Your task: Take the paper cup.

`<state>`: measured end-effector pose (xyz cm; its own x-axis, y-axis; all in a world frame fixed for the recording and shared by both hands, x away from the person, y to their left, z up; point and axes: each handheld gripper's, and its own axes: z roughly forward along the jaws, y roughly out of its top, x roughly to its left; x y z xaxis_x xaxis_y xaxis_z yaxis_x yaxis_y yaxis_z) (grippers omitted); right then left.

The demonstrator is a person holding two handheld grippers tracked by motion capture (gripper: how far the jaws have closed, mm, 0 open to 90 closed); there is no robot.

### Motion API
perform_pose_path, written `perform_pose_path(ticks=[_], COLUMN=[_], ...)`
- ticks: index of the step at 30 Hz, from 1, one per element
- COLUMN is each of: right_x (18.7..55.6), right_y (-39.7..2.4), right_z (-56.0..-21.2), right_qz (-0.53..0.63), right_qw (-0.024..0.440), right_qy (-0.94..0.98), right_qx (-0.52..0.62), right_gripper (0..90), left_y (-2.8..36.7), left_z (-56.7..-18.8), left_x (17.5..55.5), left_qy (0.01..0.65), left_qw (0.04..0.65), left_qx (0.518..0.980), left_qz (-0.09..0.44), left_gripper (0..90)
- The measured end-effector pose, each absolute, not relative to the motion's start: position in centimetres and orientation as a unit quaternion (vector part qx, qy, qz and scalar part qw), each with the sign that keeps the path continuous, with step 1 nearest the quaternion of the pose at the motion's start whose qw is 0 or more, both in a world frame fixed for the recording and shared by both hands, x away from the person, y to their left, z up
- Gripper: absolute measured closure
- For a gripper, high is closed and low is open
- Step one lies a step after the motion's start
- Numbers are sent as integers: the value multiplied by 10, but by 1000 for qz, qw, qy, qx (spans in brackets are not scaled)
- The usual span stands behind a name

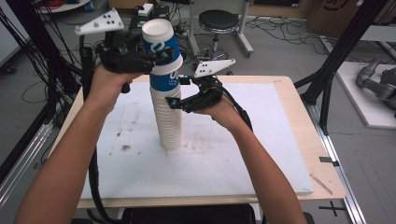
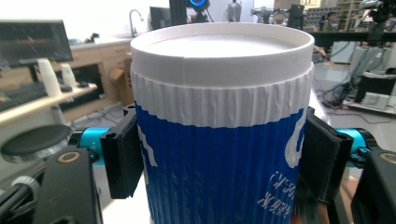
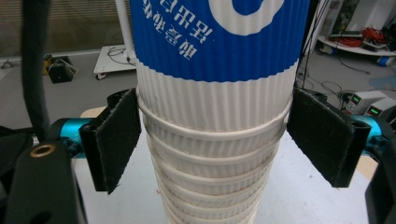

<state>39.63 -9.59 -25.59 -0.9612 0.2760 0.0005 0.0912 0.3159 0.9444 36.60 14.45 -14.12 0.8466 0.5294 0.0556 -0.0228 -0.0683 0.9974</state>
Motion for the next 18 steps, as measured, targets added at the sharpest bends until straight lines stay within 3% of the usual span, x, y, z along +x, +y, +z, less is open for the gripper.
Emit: perform_pose_path(ticks=[10, 18], right_x=[386, 370], right_y=[-113, -173], right_z=[-251, -253], right_qz=[583, 571], right_qw=[102, 136], right_qy=[798, 797], right_qx=[112, 143], right_gripper=[179, 179], left_y=[136, 98], left_z=[-107, -124], left_x=[350, 339], left_qy=[161, 144], left_qw=[676, 670], left_qx=[687, 703], left_qz=[215, 189], left_gripper=[272, 271])
